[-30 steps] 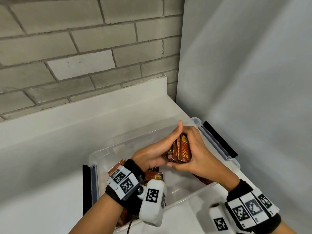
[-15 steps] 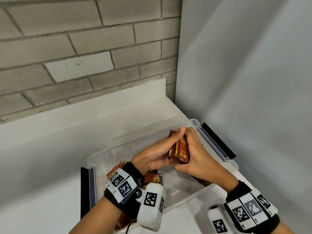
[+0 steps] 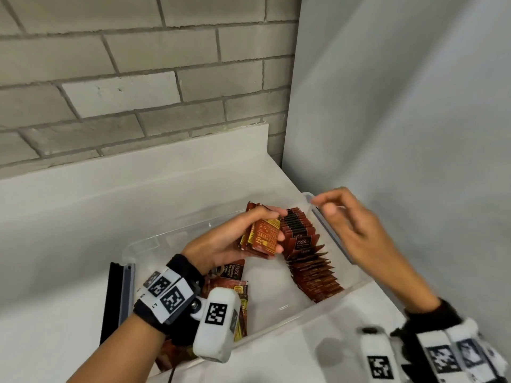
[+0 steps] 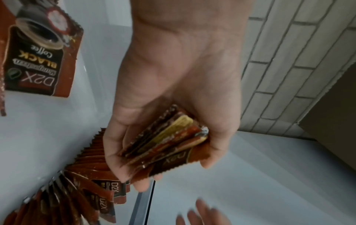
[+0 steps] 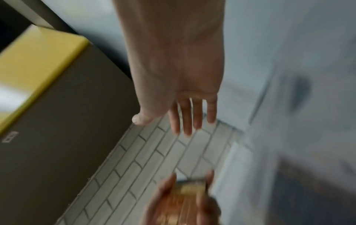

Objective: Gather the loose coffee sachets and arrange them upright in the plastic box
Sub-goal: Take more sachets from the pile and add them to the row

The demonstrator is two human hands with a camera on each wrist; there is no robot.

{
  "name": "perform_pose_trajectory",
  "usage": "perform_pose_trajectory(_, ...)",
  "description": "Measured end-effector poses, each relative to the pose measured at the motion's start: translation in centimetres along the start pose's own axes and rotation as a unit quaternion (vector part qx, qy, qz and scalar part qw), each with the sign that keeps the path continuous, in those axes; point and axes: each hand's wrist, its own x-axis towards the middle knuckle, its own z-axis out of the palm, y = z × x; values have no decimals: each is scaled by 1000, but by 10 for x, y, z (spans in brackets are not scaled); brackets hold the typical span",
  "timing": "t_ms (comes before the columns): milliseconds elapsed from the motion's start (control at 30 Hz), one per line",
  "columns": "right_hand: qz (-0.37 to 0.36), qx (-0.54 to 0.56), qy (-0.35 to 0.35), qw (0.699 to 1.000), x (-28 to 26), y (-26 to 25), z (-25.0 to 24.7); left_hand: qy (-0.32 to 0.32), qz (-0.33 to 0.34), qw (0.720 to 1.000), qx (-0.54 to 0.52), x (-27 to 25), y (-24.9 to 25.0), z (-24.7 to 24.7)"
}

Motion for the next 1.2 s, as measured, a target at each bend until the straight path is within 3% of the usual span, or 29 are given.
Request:
perform_pose_trajectory(67,-2,-112,-84,990,-7,-7,-23,4,-14,1000,-4,1,0,-1)
perform_pose_trajectory(167,82,-250,-228,937,-20,-5,-33,6,-51,998,40,2,-2,2)
perform_pose_trajectory(233,109,-266,-262,921,-25,1,-31,-8,-96,987,132,-1,-2,6)
perform_pose_trajectory(300,120,-252,-260,924,-28,6,-32,-60,-148,962,221,-5,-3,10)
perform_pose_trajectory(433,134,-246,-249,927,-32,10,-38,-166,-229,895,344,-3,-5,22)
perform_pose_trajectory(633,110,-231,-270,928,-31,9,-38,-227,-310,758,528,17,0,51)
perform_pose_trajectory(767,91,-215,-340,911,-30,-4,-33,-252,-339,697,580,25,-4,61)
perform_pose_trajectory(867,99,-220,-370,897,-30,-9,-32,-237,-353,698,577,24,-1,54)
perform_pose_trajectory(1000,112,-239,-380,887,-30,-10,-31,-225,-374,738,515,17,0,44)
perform_pose_trajectory(1200,111,-274,-356,887,-24,0,-22,-195,-374,769,481,14,4,39)
